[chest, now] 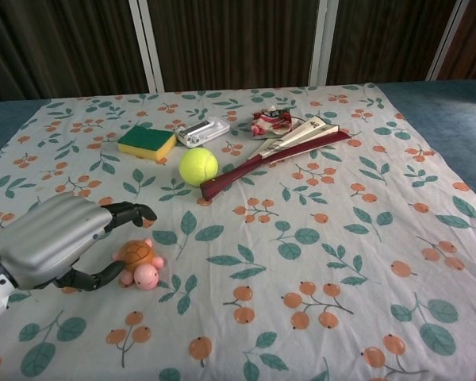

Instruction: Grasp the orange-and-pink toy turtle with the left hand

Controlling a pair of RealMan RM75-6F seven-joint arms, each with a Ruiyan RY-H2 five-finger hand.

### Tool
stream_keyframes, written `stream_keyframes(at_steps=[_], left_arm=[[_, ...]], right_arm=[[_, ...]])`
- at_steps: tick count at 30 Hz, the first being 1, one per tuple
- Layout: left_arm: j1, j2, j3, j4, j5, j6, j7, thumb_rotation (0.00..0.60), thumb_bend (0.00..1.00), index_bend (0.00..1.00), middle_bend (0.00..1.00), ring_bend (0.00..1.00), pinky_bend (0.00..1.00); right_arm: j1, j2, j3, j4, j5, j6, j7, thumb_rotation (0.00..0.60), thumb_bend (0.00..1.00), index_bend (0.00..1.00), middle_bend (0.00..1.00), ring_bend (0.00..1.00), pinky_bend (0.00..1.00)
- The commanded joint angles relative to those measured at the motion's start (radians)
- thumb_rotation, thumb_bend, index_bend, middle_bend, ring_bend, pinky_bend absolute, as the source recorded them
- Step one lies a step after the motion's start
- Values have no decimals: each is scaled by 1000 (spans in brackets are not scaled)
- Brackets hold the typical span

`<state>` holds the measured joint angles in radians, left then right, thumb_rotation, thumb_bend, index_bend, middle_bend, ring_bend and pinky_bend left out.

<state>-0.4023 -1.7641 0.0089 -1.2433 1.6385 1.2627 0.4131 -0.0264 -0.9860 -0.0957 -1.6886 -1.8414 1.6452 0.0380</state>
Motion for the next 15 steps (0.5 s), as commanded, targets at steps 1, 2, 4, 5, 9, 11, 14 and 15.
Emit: stream_keyframes(at_steps=[1,2,4,5,9,11,14,15], left_arm=[[-6,6,8,-7,8,-3,0,600,396,255,279,1000,1000],[-8,7,10,-8,12,-5,-1,600,396,282,290,1000,1000],[-13,6,14,-7,16,-9,0,600,396,310,305,1000,1000],[-15,4,15,-5,16,-13,2,600,396,325,310,1000,1000],[-27,2,11,3,-1,-43,7,600,396,389,351,1000,1000],[-29,0,11,10,1,-41,10,600,398,476,448,1000,1000],[-28,-12,10,27,14,-15,-1,600,421,626,658,1000,1000],[-26,-20,7,36,17,-2,-3,600,434,655,703,1000,1000]], right_arm=[[0,0,0,1,0,0,1,600,81,0,0,0,0],[0,0,1,0,0,1,2,600,81,0,0,0,0],[0,1,1,0,0,1,2,600,82,0,0,0,0],[0,1,1,0,1,1,2,600,82,0,0,0,0],[-1,3,2,0,2,3,6,600,81,0,0,0,0],[-1,4,3,0,3,5,8,600,81,0,0,0,0],[-1,4,3,1,2,4,10,600,81,0,0,0,0],[-1,4,3,1,2,3,9,600,82,0,0,0,0]])
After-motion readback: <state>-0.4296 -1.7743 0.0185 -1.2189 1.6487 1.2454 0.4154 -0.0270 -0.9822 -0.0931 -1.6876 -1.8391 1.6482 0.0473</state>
